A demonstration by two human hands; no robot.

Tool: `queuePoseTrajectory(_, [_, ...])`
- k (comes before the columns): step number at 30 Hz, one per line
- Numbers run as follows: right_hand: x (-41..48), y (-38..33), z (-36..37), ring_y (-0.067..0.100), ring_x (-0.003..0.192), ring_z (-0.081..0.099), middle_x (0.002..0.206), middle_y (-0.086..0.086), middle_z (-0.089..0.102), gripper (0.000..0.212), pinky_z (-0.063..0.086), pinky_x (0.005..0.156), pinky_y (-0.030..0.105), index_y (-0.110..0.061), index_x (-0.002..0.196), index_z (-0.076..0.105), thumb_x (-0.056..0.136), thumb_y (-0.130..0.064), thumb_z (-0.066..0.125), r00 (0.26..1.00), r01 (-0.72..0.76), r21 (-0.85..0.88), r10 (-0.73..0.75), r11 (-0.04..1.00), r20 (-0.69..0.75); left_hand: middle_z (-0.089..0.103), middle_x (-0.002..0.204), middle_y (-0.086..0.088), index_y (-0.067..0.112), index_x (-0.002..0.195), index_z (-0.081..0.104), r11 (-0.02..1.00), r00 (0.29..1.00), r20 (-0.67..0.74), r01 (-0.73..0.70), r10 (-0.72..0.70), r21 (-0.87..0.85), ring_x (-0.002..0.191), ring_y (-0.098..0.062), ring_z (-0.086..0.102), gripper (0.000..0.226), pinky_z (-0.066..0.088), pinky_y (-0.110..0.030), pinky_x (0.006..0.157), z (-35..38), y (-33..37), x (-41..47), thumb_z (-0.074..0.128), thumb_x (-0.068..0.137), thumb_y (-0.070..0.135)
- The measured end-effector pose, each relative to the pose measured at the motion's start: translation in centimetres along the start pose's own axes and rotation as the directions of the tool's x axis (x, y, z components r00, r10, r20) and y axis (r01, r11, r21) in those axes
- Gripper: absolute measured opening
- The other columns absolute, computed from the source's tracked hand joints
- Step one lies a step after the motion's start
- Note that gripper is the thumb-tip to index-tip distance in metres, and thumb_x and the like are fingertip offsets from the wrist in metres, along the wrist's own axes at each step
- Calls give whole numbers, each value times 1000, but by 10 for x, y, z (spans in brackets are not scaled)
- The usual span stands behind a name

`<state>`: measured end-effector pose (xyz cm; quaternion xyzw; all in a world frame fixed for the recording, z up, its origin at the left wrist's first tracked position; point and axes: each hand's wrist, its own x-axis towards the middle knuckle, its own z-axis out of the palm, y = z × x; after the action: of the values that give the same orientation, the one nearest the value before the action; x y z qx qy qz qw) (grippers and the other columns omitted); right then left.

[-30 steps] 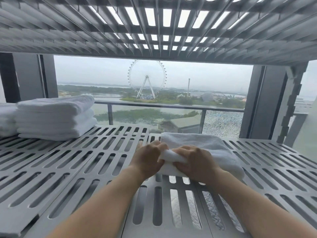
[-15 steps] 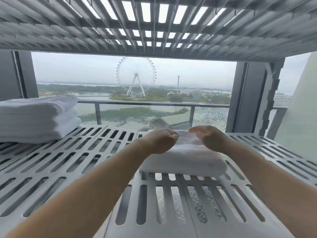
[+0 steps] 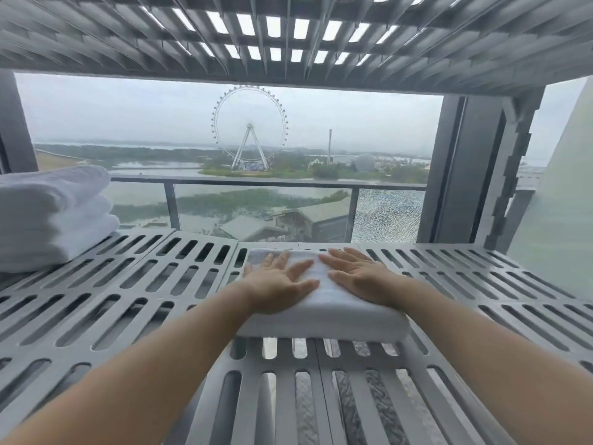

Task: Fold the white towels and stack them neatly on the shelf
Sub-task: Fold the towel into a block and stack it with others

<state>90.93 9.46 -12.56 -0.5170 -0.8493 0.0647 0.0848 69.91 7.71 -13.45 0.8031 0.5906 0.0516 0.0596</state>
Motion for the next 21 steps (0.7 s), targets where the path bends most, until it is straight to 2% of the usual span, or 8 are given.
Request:
queuePoseTrajectory(5, [6, 3, -6, 11, 143, 0, 155, -12, 11, 48, -3, 115, 35, -40, 144, 17, 97, -46, 25, 999, 54, -38, -54, 998, 9, 5, 158, -2, 47, 143, 10, 996, 997, 16, 79, -80, 42, 144, -26, 0, 81, -2, -51, 113, -22, 4, 13, 10, 72, 85])
queuePoseTrajectory(8, [10, 10, -8, 11, 142, 5, 154, -10, 18, 45, 1, 117, 37, -40, 142, 24, 97, -44, 30, 996, 87, 31, -87, 996, -27, 13, 157, -2, 42, 144, 18, 994, 994, -38, 107, -106, 5, 144, -24, 6, 71, -4, -51, 114, -23, -1, 25, 14, 82, 76])
queuePoseTrajectory(11, [14, 16, -6, 12, 142, 10, 154, -6, 21, 44, 3, 115, 36, -44, 139, 30, 96, -45, 35, 996, 88, 109, -84, 990, -41, 25, 153, -6, 42, 144, 21, 992, 994, -62, 88, -94, -92, 140, -27, 20, 63, 14, -43, 115, -12, -13, 30, 24, 87, 70])
queuePoseTrajectory(16, [11, 17, -8, 15, 139, 19, 152, -4, 27, 41, 9, 112, 37, -49, 132, 39, 92, -49, 43, 998, 51, 228, -43, 972, -39, 25, 153, -8, 42, 143, 23, 983, 993, -71, 83, -95, -163, 139, -29, 21, 62, 15, -41, 113, -10, -17, 31, 30, 87, 67])
queuePoseTrajectory(18, [6, 13, -9, 14, 134, 30, 146, -5, 36, 37, 16, 109, 30, -42, 126, 52, 90, -46, 49, 991, 48, 279, -11, 959, -130, 26, 152, -7, 37, 143, 26, 979, 990, -108, 69, -91, -190, 139, -26, 21, 61, 17, -43, 114, -11, -16, 26, 35, 89, 62])
queuePoseTrajectory(19, [2, 11, -10, 14, 129, 39, 140, -4, 45, 33, 22, 106, 27, -36, 120, 59, 89, -43, 52, 975, 65, 274, -3, 959, -223, 28, 152, -4, 35, 142, 30, 984, 982, -173, 50, -80, -172, 139, -24, 22, 59, 18, -47, 114, -12, -13, 21, 39, 89, 58])
queuePoseTrajectory(21, [-8, 7, -16, 15, 115, 54, 123, -2, 60, 25, 36, 101, 28, -24, 108, 68, 89, -35, 56, 905, 129, 186, -39, 974, -423, 34, 148, 1, 32, 136, 41, 999, 907, -420, -25, 12, -24, 139, -21, 25, 49, 17, -59, 110, -17, -7, 7, 46, 90, 48])
